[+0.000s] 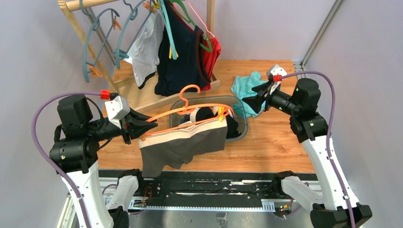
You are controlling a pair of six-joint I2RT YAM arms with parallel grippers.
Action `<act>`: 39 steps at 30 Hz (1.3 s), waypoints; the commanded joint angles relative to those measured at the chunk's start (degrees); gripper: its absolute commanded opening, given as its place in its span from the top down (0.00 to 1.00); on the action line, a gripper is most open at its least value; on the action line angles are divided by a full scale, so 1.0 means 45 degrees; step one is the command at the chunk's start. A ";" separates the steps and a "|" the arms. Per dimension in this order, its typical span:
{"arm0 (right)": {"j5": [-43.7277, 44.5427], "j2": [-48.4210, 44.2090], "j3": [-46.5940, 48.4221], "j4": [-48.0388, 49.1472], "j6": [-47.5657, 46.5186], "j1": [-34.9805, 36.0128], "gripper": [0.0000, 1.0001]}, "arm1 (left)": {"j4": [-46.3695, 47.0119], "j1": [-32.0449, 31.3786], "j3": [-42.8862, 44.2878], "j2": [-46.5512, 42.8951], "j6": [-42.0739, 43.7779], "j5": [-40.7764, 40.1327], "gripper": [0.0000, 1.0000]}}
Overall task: Remove the underwear clipped to the hanger
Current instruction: Remove the underwear from the hanger.
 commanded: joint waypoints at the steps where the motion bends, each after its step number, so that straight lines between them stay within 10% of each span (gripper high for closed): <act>1: -0.0966 -0.0207 0.0779 -0.0728 0.0639 -0.0165 0.40 | 0.0276 -0.0046 -0.0813 -0.0292 0.1146 0.0956 1.00; 17: -0.4427 0.0730 -0.0705 -0.0124 0.1635 0.0044 0.41 | 0.0181 -0.2618 -0.4618 0.0165 0.5414 0.0241 1.00; 39: -0.7776 0.3097 -0.2636 -0.0915 0.1927 0.0287 0.37 | 0.0124 -0.3373 -0.5001 0.1624 0.9941 0.1544 1.00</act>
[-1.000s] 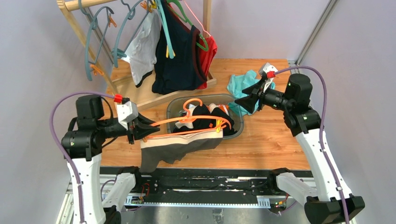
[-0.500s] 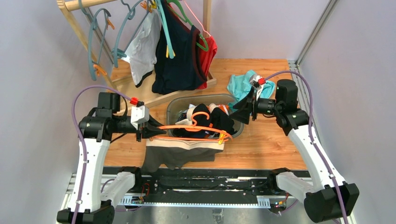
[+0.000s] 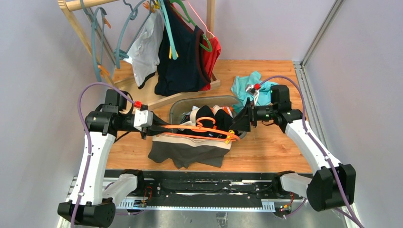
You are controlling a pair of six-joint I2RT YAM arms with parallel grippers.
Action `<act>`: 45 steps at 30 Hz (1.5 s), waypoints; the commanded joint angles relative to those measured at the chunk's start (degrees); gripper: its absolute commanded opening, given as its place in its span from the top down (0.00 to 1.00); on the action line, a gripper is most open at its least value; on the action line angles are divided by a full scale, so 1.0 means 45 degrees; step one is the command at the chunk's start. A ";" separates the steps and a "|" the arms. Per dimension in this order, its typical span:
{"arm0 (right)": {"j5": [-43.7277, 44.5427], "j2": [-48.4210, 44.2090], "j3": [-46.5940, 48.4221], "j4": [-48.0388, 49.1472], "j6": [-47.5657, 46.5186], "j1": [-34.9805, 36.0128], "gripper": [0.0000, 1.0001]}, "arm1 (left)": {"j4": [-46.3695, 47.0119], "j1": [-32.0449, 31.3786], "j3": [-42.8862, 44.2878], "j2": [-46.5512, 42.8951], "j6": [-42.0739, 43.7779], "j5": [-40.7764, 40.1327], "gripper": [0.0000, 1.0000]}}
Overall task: Remove the underwear clipped to the hanger
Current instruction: Remove the underwear from the hanger.
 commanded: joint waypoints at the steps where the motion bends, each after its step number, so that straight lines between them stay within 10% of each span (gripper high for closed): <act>1: -0.1270 0.0496 -0.0212 -0.0311 0.0165 0.0166 0.37 | 0.0120 -0.0138 -0.0023 -0.0056 0.1093 0.0828 1.00; 22: -0.2316 0.0863 -0.0211 -0.1832 -0.1516 0.0546 0.47 | 0.0092 -0.0168 -0.0258 -0.0192 0.2189 0.0809 1.00; 45: -0.1682 0.1109 0.0609 -0.2635 -0.2616 0.0589 0.92 | 0.0111 -0.0168 -0.0654 -0.0138 0.2612 0.0749 1.00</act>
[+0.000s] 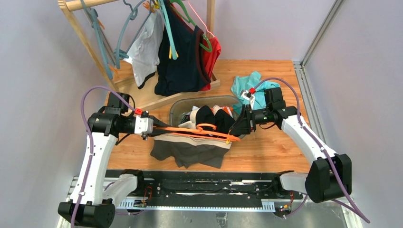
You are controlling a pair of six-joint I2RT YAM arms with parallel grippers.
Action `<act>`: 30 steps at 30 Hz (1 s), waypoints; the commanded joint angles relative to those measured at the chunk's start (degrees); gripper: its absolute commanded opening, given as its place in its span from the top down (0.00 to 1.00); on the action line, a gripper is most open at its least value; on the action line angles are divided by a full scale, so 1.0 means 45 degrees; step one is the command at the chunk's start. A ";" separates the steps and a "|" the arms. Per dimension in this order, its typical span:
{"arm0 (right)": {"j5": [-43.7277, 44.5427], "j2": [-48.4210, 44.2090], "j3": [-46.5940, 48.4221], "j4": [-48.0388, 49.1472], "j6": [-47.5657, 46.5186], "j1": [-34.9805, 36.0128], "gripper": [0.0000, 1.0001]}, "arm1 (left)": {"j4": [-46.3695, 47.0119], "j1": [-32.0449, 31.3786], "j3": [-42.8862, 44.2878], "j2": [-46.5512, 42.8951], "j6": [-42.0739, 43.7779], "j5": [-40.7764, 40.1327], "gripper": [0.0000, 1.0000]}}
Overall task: Remove the underwear clipped to the hanger
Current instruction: Remove the underwear from the hanger.
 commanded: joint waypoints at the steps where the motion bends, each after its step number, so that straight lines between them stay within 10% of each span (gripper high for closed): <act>1: 0.0139 -0.0200 0.0442 -0.0360 -0.0529 0.0207 0.92 | 0.0104 -0.0086 0.0112 0.0005 0.0284 0.0561 1.00; 10: 0.0315 -0.0406 0.1168 -0.0611 -0.0539 0.0215 0.90 | 0.0081 -0.0087 0.1081 0.0297 0.0042 0.0722 1.00; 18: 0.1405 -0.0731 0.1613 -0.1258 -0.1234 0.0185 0.44 | 0.0084 -0.0086 0.0891 0.0273 0.0105 0.0628 1.00; 30: 0.2927 -0.1913 0.3694 -0.1904 -0.2176 0.0056 0.40 | 0.0081 -0.0086 0.0453 0.0204 -0.0017 0.0451 1.00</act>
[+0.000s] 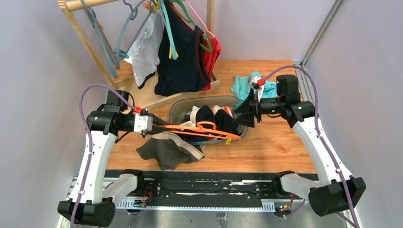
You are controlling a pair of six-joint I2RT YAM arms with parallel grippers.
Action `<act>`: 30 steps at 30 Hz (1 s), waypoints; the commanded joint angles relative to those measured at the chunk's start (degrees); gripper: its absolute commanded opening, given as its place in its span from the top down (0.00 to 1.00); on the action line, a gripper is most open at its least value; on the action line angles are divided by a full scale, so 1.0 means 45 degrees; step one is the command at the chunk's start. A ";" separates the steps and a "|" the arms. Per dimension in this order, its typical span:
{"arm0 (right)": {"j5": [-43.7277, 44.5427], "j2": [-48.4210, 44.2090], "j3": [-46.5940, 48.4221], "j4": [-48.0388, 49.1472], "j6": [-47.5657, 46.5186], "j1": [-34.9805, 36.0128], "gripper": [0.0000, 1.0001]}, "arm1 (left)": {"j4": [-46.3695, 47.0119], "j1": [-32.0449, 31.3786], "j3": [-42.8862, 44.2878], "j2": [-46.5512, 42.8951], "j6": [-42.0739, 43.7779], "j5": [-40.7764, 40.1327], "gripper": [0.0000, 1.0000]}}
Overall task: Remove the underwear clipped to the hanger
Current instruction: Remove the underwear from the hanger.
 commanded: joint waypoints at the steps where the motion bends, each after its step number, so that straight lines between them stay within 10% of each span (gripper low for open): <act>1: 0.0380 -0.0616 0.0854 -0.0589 -0.0853 0.0029 0.40 | 0.0069 -0.0086 -0.0041 0.0033 -0.0097 0.0421 1.00; 21: 0.2917 -0.0174 0.0983 -0.1760 -0.3670 0.3855 0.40 | 0.0052 -0.0086 0.0941 0.0904 -0.3035 -0.0123 1.00; 30: 0.3040 0.0083 0.0264 0.0017 -0.2666 0.4281 0.62 | 0.0020 -0.0086 0.0891 0.0921 -0.3151 -0.0205 1.00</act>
